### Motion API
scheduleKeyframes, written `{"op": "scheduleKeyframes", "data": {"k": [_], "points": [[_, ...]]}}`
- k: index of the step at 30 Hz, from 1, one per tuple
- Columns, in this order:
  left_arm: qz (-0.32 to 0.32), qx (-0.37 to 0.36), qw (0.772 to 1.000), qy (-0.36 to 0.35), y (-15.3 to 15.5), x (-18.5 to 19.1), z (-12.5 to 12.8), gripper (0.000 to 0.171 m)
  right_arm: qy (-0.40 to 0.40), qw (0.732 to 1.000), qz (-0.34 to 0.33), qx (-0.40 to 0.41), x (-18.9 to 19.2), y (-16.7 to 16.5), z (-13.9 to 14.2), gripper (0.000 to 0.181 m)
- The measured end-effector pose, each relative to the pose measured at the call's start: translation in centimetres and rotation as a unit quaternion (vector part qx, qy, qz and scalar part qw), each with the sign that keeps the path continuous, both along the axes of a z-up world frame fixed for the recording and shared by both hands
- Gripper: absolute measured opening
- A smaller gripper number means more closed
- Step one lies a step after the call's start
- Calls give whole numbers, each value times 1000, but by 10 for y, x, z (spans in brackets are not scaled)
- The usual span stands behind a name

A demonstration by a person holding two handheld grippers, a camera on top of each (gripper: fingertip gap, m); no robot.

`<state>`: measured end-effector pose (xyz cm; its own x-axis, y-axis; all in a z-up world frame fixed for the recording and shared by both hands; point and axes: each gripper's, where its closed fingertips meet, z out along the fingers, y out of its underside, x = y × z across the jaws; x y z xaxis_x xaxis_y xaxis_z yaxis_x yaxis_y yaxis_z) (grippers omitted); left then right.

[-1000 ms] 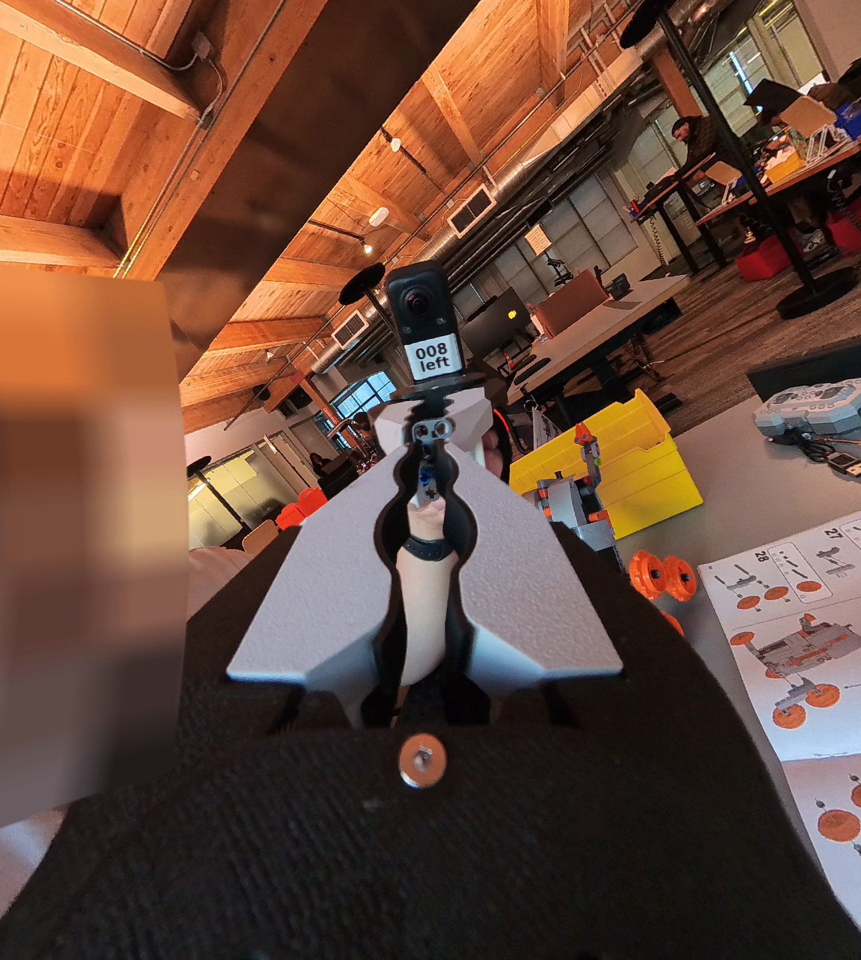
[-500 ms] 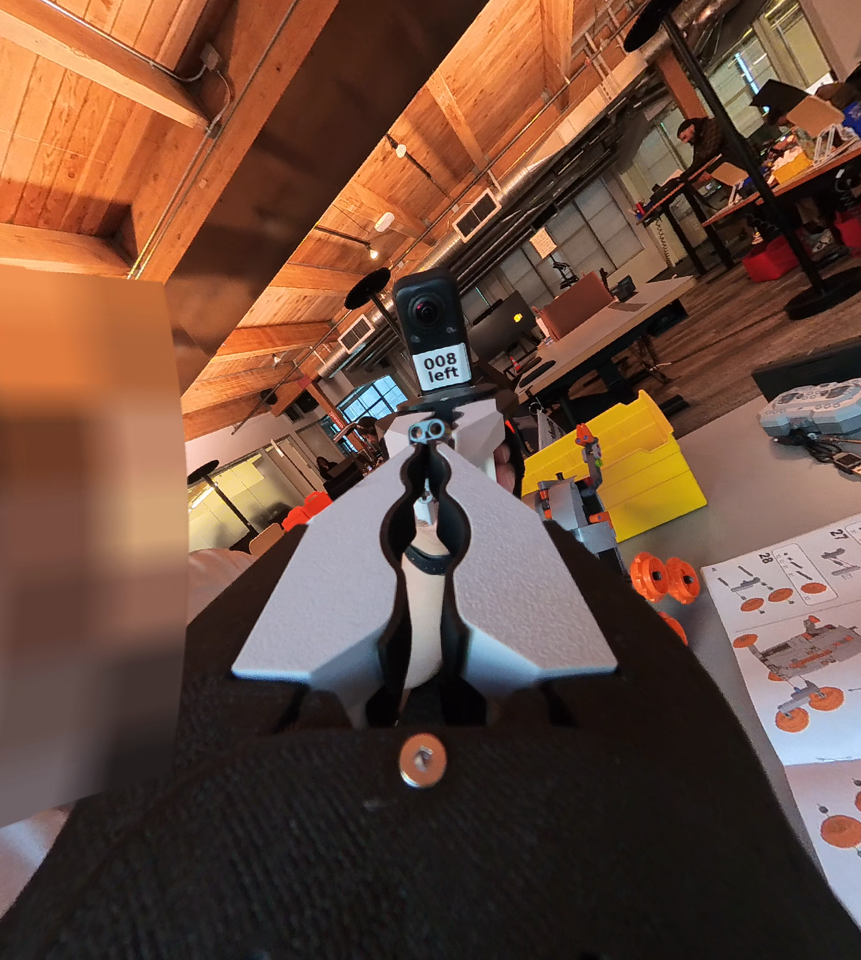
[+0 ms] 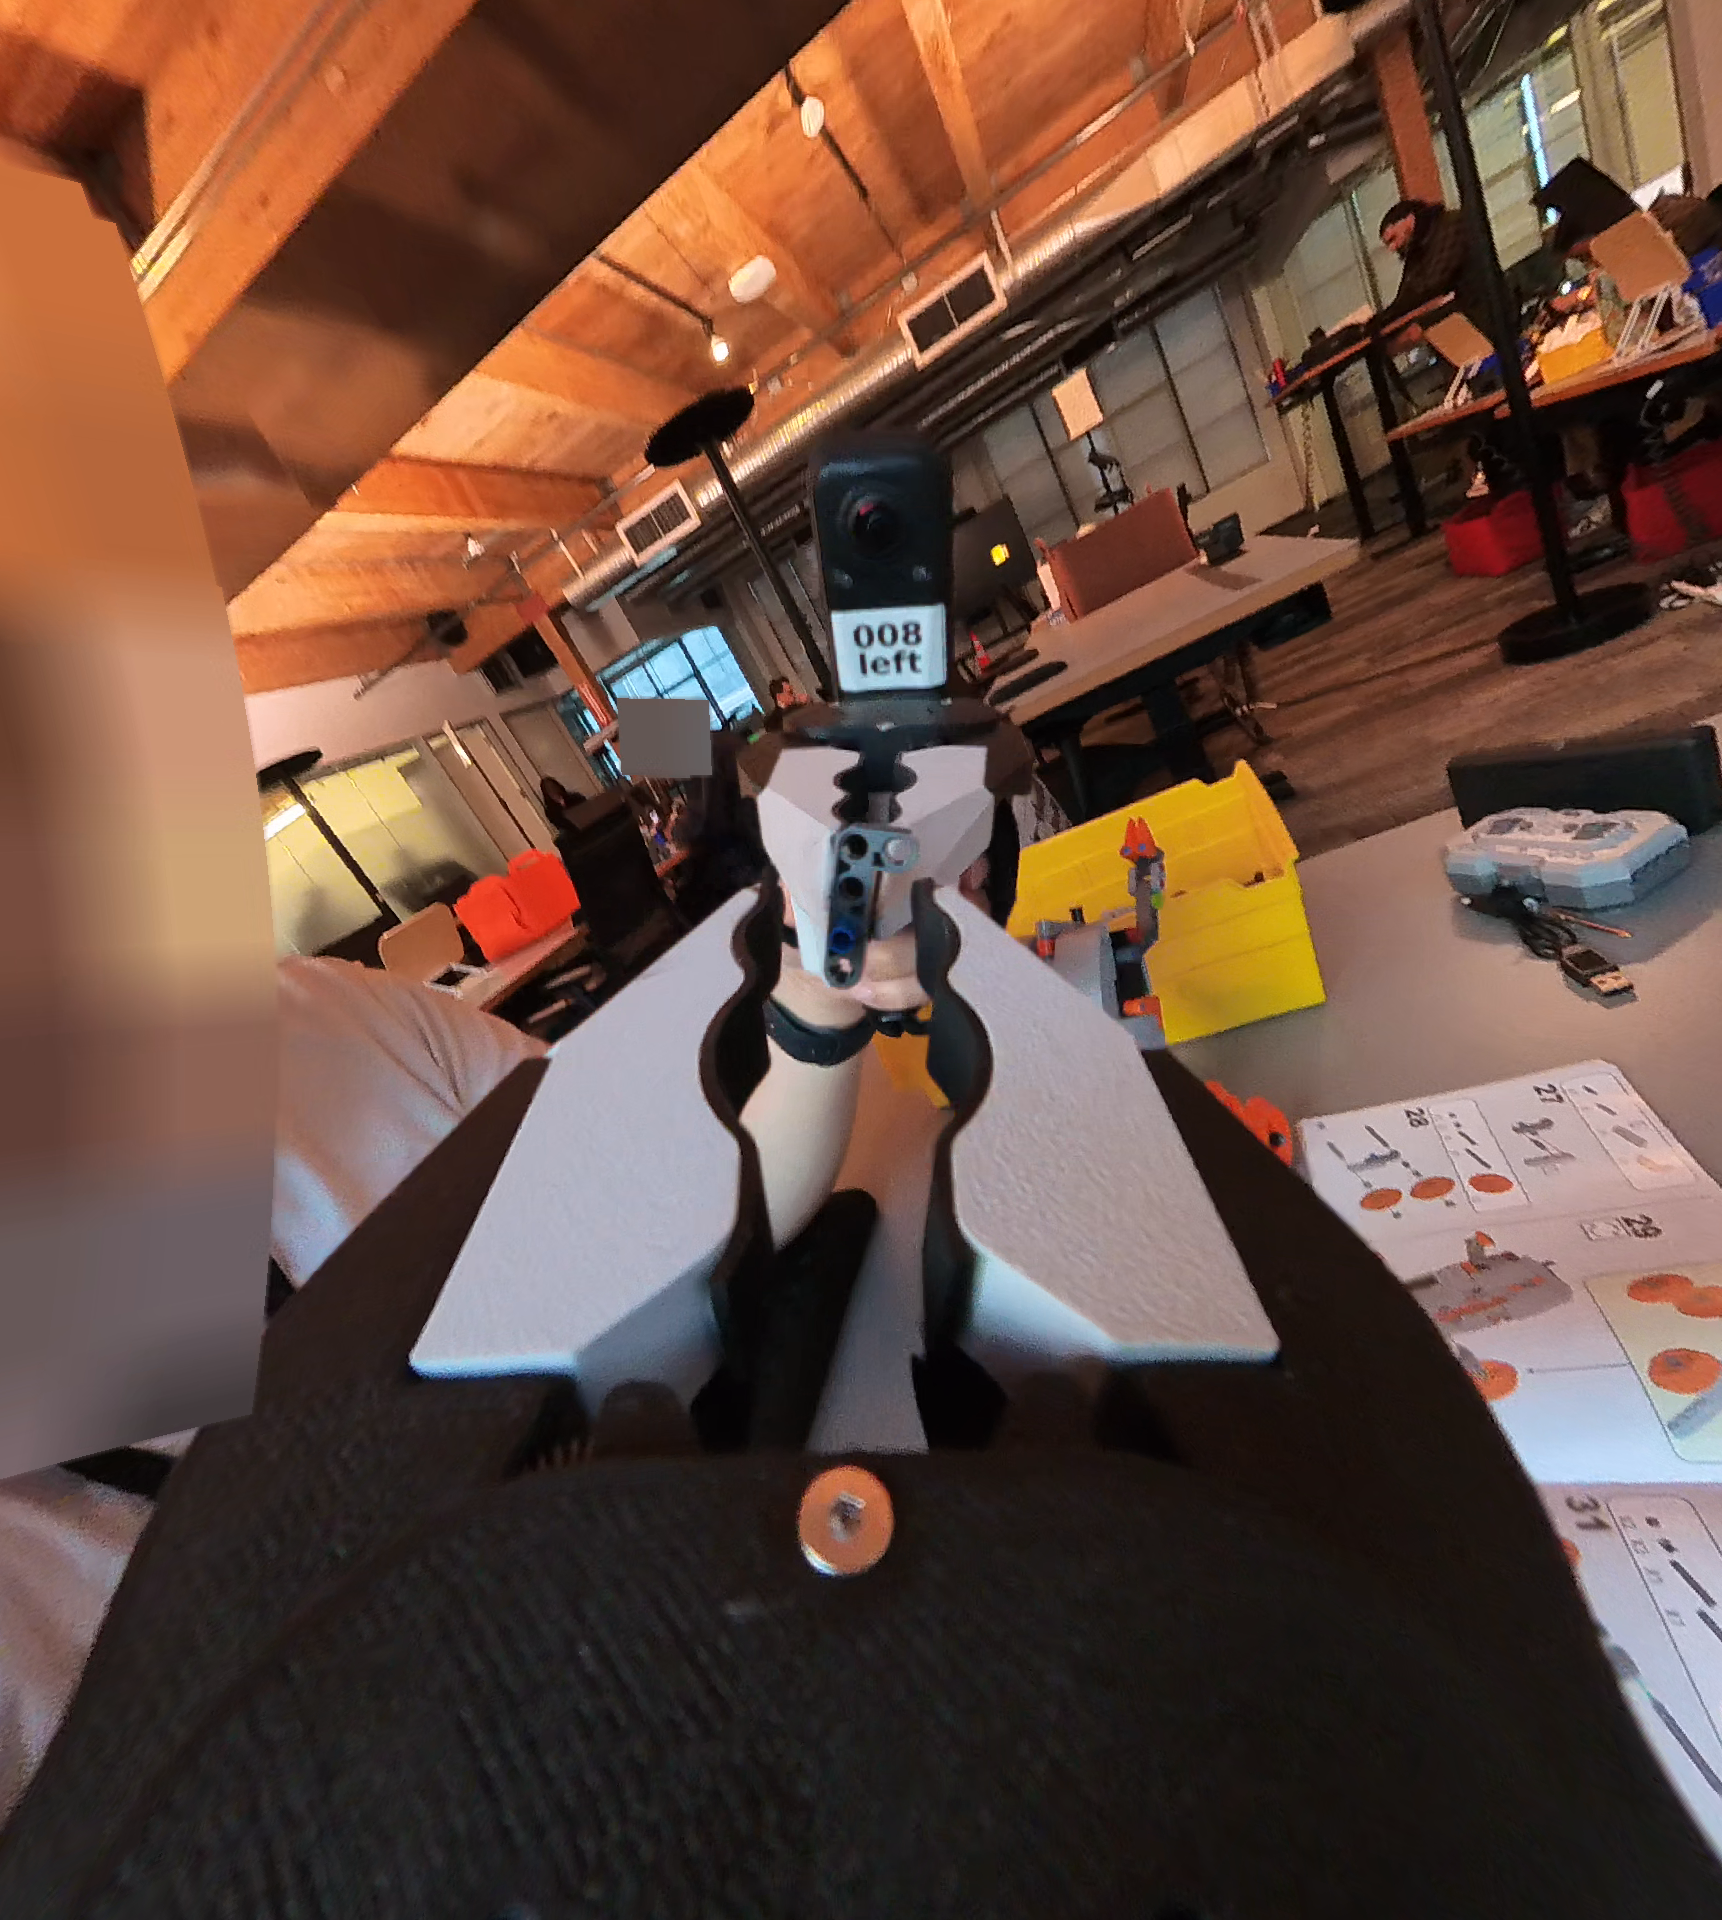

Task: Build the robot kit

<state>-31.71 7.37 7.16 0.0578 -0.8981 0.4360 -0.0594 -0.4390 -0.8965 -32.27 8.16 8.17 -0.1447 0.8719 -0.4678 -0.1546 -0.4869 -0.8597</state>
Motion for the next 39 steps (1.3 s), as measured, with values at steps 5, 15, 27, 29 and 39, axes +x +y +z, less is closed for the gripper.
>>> {"op": "scheduleKeyframes", "data": {"k": [5, 15, 27, 29, 39], "points": [[-4, -6, 1000, 15, -1, 3, -6, 2, -42, 999, 7, 15, 0, -4, -11, 8], [29, 28, 998, 57, 7, -5, -12, 24, -71, 997, -5, 37, 8, -5, -11, 7], [-125, 22, 850, 511, -46, 11, -210, 15, 16, 985, -135, 109, 94, -4, 51, 7], [-120, 20, 840, 529, -44, 12, -221, 19, 19, 984, -138, 110, 97, -6, 54, 7], [-121, 29, 815, 566, -65, 12, -246, 22, 40, 981, -152, 113, 116, -8, 64, 7]]}}
